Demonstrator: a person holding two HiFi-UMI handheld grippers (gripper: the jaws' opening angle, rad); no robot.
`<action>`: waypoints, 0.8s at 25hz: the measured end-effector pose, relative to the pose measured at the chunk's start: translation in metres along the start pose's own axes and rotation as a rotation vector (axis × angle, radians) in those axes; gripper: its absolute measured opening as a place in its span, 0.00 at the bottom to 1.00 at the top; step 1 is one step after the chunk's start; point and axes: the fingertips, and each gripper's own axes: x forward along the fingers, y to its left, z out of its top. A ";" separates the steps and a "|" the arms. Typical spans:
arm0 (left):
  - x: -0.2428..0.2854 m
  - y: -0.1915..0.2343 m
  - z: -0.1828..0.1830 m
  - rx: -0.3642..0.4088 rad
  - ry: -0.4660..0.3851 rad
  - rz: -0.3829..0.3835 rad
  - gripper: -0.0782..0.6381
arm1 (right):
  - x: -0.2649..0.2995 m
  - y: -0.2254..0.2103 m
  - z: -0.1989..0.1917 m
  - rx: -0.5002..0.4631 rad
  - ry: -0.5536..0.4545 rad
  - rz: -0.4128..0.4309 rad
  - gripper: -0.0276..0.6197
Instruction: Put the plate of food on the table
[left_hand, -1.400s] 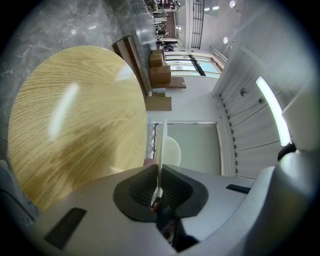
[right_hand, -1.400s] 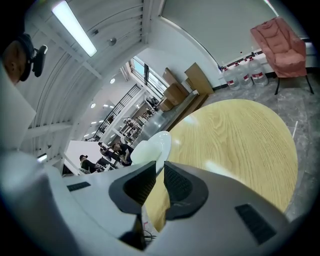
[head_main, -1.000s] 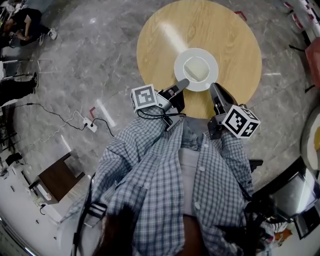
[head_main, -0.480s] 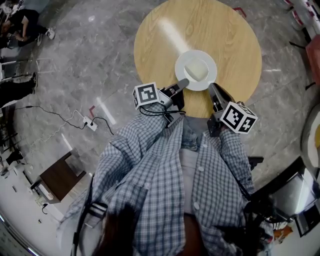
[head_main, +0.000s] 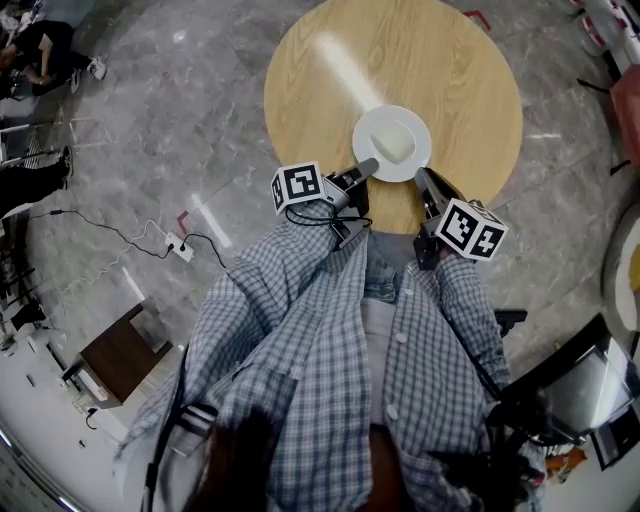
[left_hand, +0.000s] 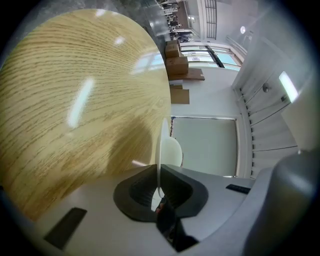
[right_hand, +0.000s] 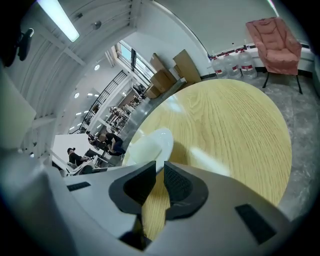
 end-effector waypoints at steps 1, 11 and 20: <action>0.000 0.002 0.000 0.000 0.000 0.006 0.14 | 0.002 -0.001 -0.002 0.000 0.006 -0.003 0.13; 0.001 0.021 -0.003 -0.002 0.009 0.063 0.14 | 0.011 -0.016 -0.018 -0.007 0.053 -0.034 0.13; 0.007 0.027 -0.003 0.062 0.060 0.106 0.14 | 0.019 -0.019 -0.027 -0.019 0.076 -0.047 0.05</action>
